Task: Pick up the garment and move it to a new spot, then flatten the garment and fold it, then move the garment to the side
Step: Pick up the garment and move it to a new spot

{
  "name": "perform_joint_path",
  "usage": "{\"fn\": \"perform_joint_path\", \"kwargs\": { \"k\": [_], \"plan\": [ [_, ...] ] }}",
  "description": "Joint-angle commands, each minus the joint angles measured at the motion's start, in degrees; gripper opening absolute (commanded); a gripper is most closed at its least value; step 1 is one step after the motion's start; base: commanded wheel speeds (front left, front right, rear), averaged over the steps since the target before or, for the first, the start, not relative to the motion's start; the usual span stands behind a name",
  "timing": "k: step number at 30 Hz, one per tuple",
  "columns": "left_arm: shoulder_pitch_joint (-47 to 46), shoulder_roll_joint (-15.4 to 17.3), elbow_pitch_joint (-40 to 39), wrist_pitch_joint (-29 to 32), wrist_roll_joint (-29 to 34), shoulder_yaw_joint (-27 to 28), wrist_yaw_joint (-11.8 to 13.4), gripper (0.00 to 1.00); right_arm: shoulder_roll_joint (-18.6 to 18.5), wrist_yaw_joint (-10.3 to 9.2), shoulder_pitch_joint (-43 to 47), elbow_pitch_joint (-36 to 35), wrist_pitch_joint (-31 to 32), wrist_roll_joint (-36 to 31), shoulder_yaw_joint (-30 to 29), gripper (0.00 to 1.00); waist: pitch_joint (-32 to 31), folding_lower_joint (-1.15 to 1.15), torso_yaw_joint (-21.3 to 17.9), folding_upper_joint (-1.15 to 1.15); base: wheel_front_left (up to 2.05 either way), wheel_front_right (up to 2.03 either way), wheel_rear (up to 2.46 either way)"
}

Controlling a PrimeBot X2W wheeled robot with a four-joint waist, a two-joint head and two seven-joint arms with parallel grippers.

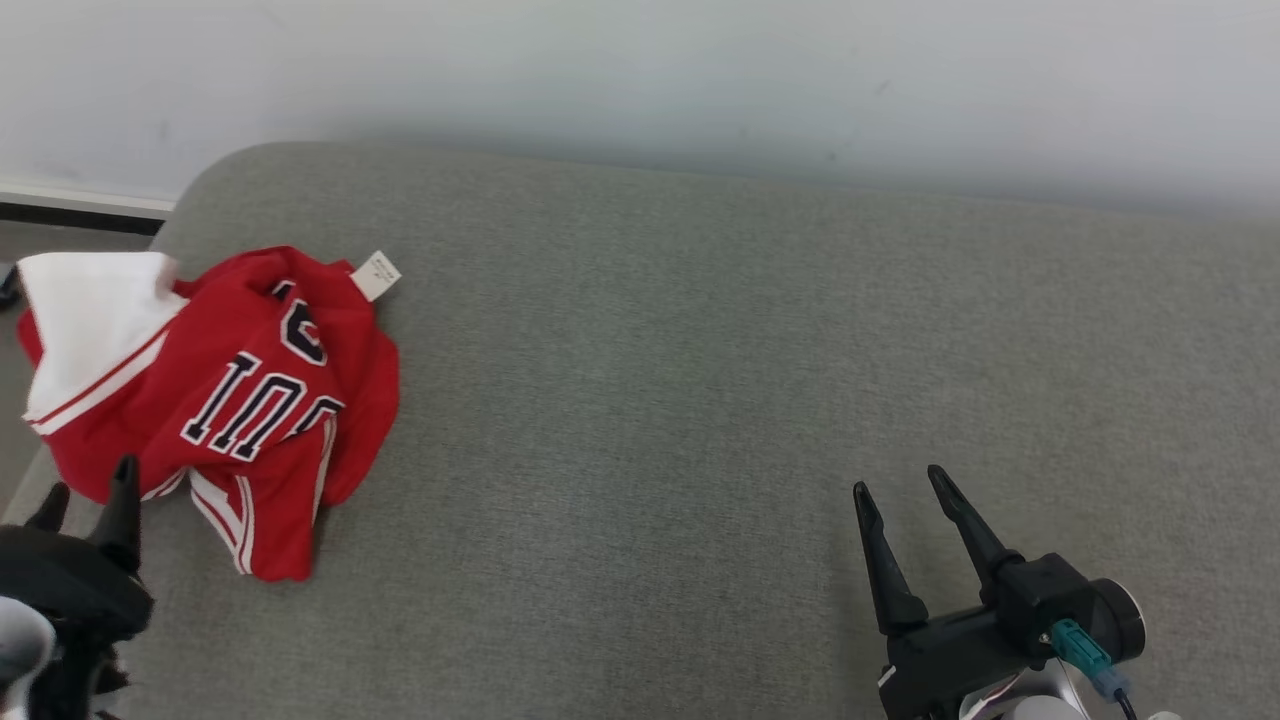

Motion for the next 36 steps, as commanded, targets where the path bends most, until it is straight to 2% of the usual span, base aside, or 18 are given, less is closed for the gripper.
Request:
{"fn": "perform_joint_path", "kwargs": {
  "k": [1, 7, 15, 19, 27, 30, 31, 32, 36],
  "plan": [
    [-1.1, 1.1, -0.8, 1.6, -1.3, 0.3, -0.1, 1.0, -0.1, -0.1, -0.7, -0.1, -0.2, 0.2, 0.1, 1.0, 4.8, -0.02, -5.4, -0.01, 0.0, 0.0, 0.0],
    [-1.8, 7.2, -4.3, 16.9, -10.5, 4.0, 0.3, 1.0, -0.1, -0.1, -2.1, -0.2, -0.5, 1.7, 1.3, 1.0, 7.9, -0.02, -10.2, -0.01, 0.0, 0.0, 0.0],
    [-0.1, 13.0, -11.1, 29.5, -16.4, 9.2, 5.1, 1.0, -0.1, -0.1, -4.0, -1.3, -0.5, 3.6, 2.4, 1.0, 11.0, -0.02, -15.4, -0.01, 0.0, 0.0, 0.0],
    [0.6, 14.4, -13.2, 33.0, -17.7, 10.0, 6.2, 1.0, -0.1, -0.1, -4.4, -2.2, -0.5, 4.0, 2.5, 1.0, 12.1, -0.02, -17.3, -0.01, 0.0, 0.0, 0.0],
    [1.6, 15.9, -10.9, 34.1, -16.5, 8.7, 5.5, 1.0, -0.1, -0.1, -4.3, -2.9, -0.5, 4.3, 2.2, 1.0, 12.7, -0.02, -18.5, -0.01, 0.0, 0.0, 0.0],
    [2.2, 16.3, -10.4, 35.1, -15.5, 7.7, 6.0, 1.0, -0.1, -0.1, -4.3, -2.9, -0.5, 4.2, 1.9, 1.0, 12.4, -0.02, -18.2, -0.01, 0.0, 0.0, 0.0],
    [2.1, 16.2, -10.5, 35.3, -15.4, 7.4, 6.0, 0.59, -0.1, -0.1, -4.3, -2.7, -0.5, 4.2, 1.9, 1.0, 12.3, -0.02, -18.1, -0.01, 0.0, 0.0, 0.0],
    [2.3, 16.4, -10.7, 34.8, -14.8, 7.2, 6.1, 0.0, -0.1, -0.1, -4.4, -2.7, -0.5, 4.2, 1.9, 1.0, 12.2, -0.02, -18.0, -0.01, 0.0, 0.0, 0.0],
    [3.3, 16.1, -11.9, 33.9, -14.8, 7.4, 6.1, 0.0, -0.1, -0.1, -4.4, -2.6, -0.5, 4.5, 1.9, 1.0, 11.5, -0.02, -17.4, -0.01, 0.0, 0.0, 0.0]
  ]
}}
